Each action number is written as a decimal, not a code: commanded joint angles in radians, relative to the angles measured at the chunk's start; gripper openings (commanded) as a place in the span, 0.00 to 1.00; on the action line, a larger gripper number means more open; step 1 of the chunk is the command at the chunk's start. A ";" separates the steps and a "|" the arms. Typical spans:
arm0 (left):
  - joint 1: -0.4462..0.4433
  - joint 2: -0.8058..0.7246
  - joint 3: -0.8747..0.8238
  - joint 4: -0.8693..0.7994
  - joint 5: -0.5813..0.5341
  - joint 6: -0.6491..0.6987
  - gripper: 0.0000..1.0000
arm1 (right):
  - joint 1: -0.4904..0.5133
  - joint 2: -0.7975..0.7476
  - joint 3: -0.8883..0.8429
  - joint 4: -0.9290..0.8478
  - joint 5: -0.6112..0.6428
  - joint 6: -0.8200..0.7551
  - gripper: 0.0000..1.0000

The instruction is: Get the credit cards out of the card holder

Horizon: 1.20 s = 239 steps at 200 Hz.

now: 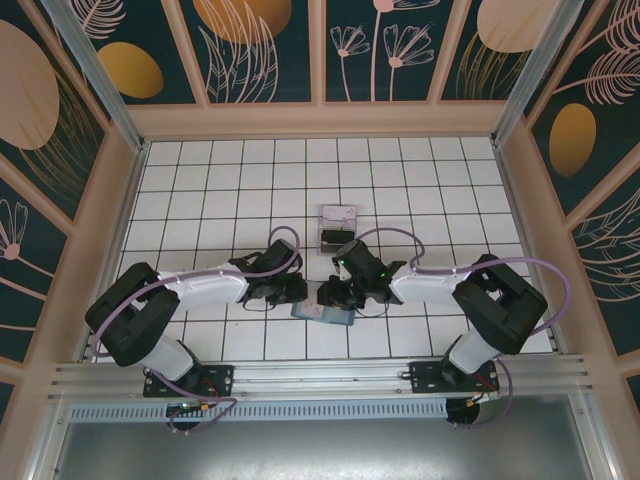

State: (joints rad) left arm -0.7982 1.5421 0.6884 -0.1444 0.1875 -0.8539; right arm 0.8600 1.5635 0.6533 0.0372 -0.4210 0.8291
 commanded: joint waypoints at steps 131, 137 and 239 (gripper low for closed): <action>-0.024 0.021 -0.087 -0.020 0.046 -0.072 0.18 | -0.044 -0.024 -0.092 0.250 -0.117 0.047 0.29; -0.023 0.021 -0.087 -0.021 0.046 -0.072 0.18 | -0.045 -0.025 -0.097 0.265 -0.124 0.053 0.29; -0.039 -0.053 -0.146 -0.004 0.024 -0.148 0.18 | -0.090 0.049 -0.033 0.290 -0.228 -0.009 0.28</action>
State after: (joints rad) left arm -0.8215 1.4845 0.5957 -0.0452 0.2008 -0.9665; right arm 0.7788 1.5795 0.5774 0.2901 -0.5922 0.8623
